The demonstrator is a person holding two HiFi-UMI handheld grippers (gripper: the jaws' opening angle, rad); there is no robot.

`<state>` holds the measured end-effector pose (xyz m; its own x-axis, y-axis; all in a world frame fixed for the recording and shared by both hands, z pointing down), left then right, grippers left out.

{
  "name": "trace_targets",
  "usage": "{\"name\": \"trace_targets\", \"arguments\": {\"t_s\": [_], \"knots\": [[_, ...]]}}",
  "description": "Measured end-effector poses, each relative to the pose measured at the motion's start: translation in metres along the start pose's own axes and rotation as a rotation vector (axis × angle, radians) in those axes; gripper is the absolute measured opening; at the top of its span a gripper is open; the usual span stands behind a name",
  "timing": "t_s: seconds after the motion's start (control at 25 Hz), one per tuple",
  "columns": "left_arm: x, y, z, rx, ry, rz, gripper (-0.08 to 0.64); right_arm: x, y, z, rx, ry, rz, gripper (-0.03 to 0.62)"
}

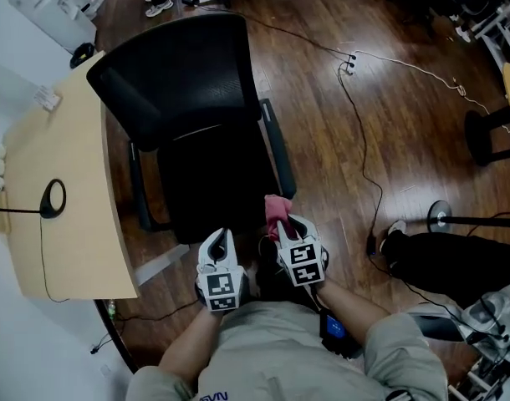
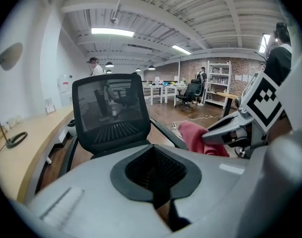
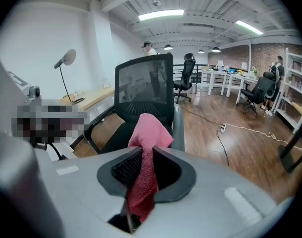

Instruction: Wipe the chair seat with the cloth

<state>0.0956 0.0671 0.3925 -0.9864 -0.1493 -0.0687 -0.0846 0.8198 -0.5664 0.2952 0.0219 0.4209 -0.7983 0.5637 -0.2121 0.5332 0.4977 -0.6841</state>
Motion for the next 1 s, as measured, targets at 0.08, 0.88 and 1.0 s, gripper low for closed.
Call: {"name": "trace_targets", "arguments": {"t_s": [0.08, 0.88, 1.0], "knots": [[0.001, 0.009, 0.005, -0.015, -0.009, 0.015, 0.006, 0.006, 0.007, 0.012, -0.029, 0.023, 0.017, 0.058], [0.207, 0.214, -0.063, -0.128, 0.25, 0.52, 0.006, 0.299, -0.032, 0.096, -0.13, 0.474, 0.499, 0.058], [0.251, 0.252, -0.084, -0.134, 0.285, 0.582, 0.006, 0.363, -0.044, 0.096, -0.122, 0.506, 0.546, 0.058]]}}
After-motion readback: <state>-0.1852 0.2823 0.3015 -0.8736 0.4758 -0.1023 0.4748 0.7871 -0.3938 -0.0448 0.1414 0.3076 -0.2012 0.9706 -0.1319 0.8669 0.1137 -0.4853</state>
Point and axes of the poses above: the fingertips, and each gripper's own axes: y backward along the fingers, x to its left, z out of its top, the point moved 9 cm from there along y, backward along the fingers, and after that the axes turned 6 degrees about z, right-handed, at the moved point
